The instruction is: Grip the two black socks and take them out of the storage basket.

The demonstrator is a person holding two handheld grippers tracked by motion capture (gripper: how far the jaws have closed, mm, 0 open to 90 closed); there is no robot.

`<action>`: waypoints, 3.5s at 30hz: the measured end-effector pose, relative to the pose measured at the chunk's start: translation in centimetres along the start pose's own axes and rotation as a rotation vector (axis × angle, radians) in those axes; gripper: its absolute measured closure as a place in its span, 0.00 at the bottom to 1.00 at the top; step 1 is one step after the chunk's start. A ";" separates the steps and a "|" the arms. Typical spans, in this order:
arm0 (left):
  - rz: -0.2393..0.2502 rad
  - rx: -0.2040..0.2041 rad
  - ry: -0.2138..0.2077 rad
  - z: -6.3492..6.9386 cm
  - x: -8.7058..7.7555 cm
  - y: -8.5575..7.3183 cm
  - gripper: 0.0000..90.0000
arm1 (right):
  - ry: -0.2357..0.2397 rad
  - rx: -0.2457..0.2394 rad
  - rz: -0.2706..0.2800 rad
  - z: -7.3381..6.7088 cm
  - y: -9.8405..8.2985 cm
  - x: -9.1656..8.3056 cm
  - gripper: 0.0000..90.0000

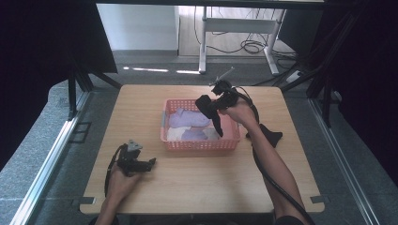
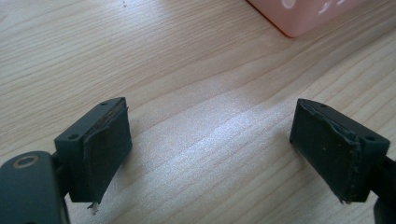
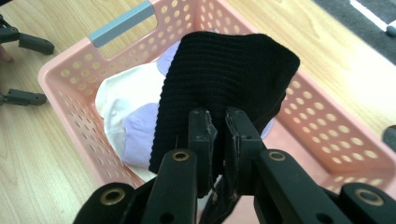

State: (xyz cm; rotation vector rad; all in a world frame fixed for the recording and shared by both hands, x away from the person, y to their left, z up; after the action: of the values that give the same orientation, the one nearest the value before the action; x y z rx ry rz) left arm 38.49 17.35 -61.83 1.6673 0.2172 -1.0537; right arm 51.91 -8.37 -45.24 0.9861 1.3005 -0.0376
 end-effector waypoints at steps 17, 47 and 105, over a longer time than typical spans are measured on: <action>-0.001 0.000 0.000 0.0 0.0 0.0 0.14 | -0.031 -0.001 0.049 0.6 1.0 -3.9 0.91; -0.003 0.001 0.000 0.0 0.0 0.0 0.14 | -0.180 0.106 0.088 6.8 -3.7 -10.9 0.91; -0.004 0.000 0.001 0.0 -0.1 -0.1 0.14 | -0.252 0.308 -0.017 10.3 -20.3 -2.9 0.45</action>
State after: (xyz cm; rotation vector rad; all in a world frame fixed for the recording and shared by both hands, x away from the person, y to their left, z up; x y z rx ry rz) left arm 38.41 17.37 -61.83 1.6683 0.2208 -1.0555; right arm 48.15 -28.66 -55.35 1.1893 1.0888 -0.3737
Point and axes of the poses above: each handheld gripper's, and its own axes: x roughly forward along the jaws, y roughly out of its top, z roughly to its right, the point moved 10 cm from there along x, roughly forward along the jaws, and after that the axes turned 3 degrees about x, right-handed, at the moved point
